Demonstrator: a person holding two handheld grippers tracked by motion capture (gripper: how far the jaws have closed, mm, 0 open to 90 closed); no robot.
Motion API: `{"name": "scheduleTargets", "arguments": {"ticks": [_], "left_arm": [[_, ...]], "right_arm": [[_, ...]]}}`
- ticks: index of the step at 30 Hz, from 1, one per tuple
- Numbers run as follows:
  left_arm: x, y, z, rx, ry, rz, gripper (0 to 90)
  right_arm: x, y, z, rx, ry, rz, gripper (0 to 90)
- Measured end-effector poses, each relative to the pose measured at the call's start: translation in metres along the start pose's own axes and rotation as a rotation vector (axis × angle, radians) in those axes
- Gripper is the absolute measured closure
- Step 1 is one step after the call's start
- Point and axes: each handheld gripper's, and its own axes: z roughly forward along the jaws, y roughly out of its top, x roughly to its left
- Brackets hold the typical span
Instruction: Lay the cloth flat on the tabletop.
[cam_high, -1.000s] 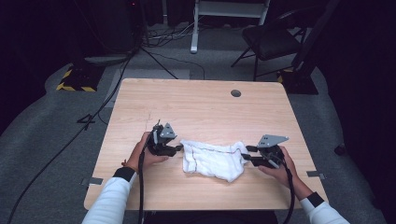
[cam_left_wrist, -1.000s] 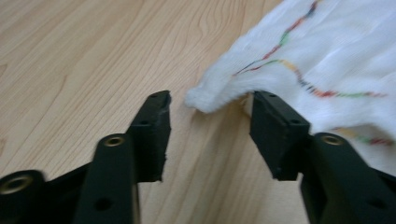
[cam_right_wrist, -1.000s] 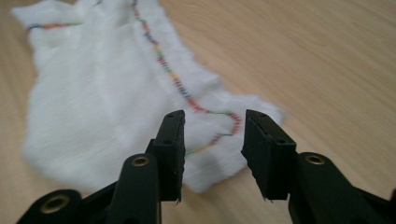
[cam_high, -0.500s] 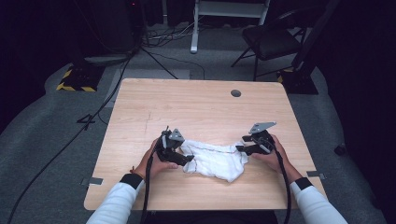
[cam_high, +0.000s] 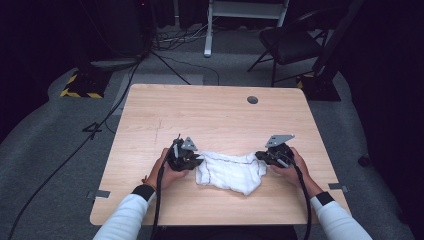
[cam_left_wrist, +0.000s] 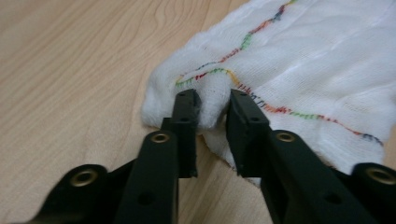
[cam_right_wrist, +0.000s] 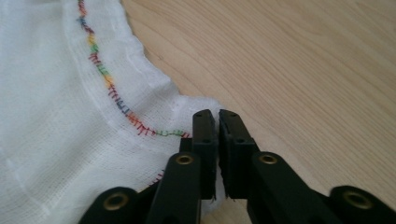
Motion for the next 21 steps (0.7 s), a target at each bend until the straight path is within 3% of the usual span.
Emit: {"name": "scheduleTargets", "arguments": {"ticks": [2, 7, 9, 12, 21], "left_arm": [[-0.001, 0.002, -0.002, -0.009, -0.001, 0.02, 83.0], [-0.004, 0.008, -0.013, -0.05, 0.021, 0.064, 84.6], [-0.005, 0.011, -0.022, -0.078, 0.011, 0.074, 84.6], [-0.008, 0.015, -0.039, -0.137, 0.03, 0.093, 84.9], [-0.015, 0.032, -0.075, -0.245, 0.083, 0.141, 85.2]], "right_arm": [[0.0, 0.001, -0.005, -0.021, 0.014, 0.002, 88.4], [0.0, 0.007, -0.023, -0.085, -0.025, -0.002, 89.1], [-0.001, 0.011, -0.034, -0.132, -0.038, -0.004, 89.3], [0.001, 0.016, -0.051, -0.186, -0.066, -0.008, 89.4], [0.003, 0.029, -0.089, -0.314, -0.12, -0.01, 89.5]]}}
